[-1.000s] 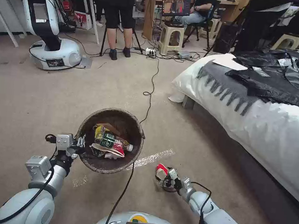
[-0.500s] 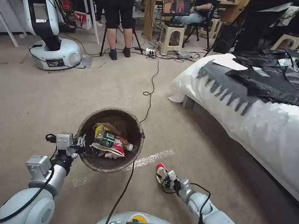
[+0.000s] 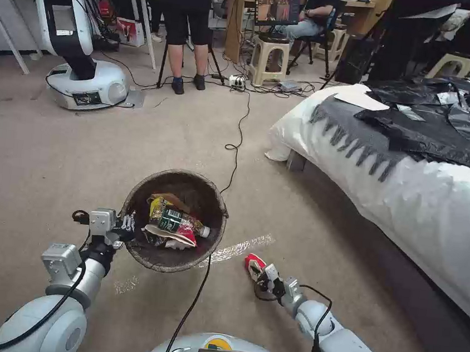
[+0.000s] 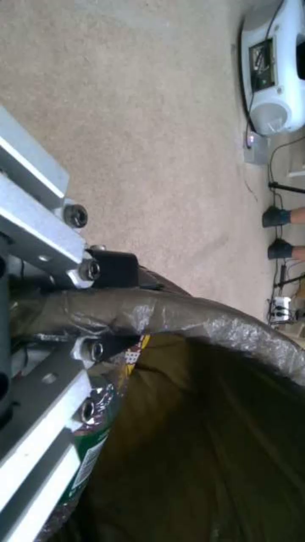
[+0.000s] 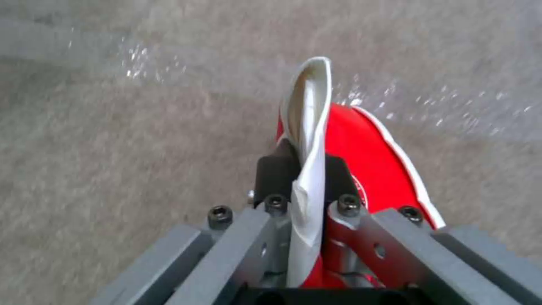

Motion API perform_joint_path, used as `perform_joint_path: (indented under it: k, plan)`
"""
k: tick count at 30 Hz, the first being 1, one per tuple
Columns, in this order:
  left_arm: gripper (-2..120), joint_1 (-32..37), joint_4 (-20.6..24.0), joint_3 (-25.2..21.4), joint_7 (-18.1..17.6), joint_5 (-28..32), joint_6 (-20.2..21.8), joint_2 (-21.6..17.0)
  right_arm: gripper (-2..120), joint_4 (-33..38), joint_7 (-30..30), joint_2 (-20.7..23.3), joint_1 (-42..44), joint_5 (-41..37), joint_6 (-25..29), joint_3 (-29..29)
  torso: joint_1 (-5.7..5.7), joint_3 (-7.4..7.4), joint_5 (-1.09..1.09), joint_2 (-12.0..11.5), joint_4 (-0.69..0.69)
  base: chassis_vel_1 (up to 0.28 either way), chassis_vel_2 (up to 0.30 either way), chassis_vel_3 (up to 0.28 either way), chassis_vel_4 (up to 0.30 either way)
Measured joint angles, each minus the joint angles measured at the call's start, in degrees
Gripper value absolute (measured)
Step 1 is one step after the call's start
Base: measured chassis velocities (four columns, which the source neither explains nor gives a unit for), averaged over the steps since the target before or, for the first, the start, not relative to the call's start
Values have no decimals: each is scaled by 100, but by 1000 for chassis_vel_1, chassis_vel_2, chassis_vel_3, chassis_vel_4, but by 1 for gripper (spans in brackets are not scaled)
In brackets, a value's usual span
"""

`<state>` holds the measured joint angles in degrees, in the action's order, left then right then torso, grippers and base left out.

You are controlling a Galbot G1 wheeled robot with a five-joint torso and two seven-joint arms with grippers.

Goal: Pick up the trash bin, then pick up the garbage from the floor and place it into the trash bin.

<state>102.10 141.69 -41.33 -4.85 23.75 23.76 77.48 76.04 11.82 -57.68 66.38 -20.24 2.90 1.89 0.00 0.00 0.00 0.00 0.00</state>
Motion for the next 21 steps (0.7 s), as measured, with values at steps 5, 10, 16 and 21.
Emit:
perform_joint_path:
  k: [5,10,16,21]
  plan:
    - [0,16,21,1,1,-4,-1,8,0,380,-48,133,3,-47,12,-125,0,0,0,0,0,0,0,0,0]
    - [0,49,62,2,1,-8,-4,15,0,1054,-54,328,-19,-127,-18,-329,0,0,1,0,0,0,0,0,0]
    - [0,76,86,2,0,-20,-5,24,0,1903,-101,621,-145,-463,-214,-504,0,0,0,0,1,0,0,0,0]
    - [0,95,91,4,-2,-26,-5,30,0,2952,-94,1076,-241,-929,-492,-700,0,0,0,0,0,0,0,0,0]
